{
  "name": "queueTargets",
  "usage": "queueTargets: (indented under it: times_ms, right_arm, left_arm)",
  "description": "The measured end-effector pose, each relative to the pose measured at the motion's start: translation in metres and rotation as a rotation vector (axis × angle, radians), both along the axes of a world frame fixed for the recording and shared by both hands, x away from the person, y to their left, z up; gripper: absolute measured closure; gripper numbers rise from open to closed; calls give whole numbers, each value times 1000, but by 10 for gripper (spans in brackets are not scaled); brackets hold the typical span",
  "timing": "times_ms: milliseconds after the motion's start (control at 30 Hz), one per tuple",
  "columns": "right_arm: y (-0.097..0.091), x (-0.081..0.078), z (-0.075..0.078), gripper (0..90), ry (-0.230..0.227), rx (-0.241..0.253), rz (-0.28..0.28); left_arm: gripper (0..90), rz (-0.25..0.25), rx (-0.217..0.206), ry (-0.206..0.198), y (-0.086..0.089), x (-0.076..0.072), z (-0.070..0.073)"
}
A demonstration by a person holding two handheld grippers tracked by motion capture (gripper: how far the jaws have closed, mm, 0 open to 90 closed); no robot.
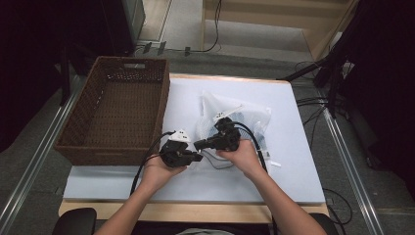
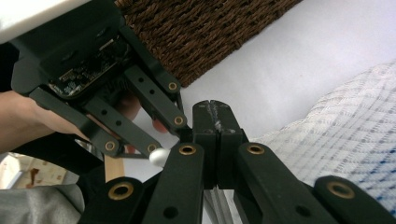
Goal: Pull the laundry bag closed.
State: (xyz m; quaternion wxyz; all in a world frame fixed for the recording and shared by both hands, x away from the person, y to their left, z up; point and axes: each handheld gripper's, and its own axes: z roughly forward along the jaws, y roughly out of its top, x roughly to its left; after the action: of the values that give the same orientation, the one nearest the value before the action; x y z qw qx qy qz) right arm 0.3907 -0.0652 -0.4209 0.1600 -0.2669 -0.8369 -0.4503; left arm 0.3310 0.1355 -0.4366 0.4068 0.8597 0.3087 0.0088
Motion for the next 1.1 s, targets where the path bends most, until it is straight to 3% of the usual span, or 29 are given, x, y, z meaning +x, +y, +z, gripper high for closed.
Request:
queueTargets:
  times_ms: [233, 567, 900, 1100]
  right_arm:
    - [-6, -8, 10, 900, -72, -50, -4]
    - [-20, -18, 19, 848, -119, -78, -30]
    - [-35, -30, 9, 761, -106, -93, -60]
    - [-33, -30, 2, 731, -83, -95, -59]
  left_arm:
    - [900, 19, -3, 6, 2, 1, -1]
    - [900, 40, -9, 9, 4, 3, 1]
    - [900, 45, -18, 0, 5, 4, 6]
    - [899, 37, -14, -7, 2, 3, 8]
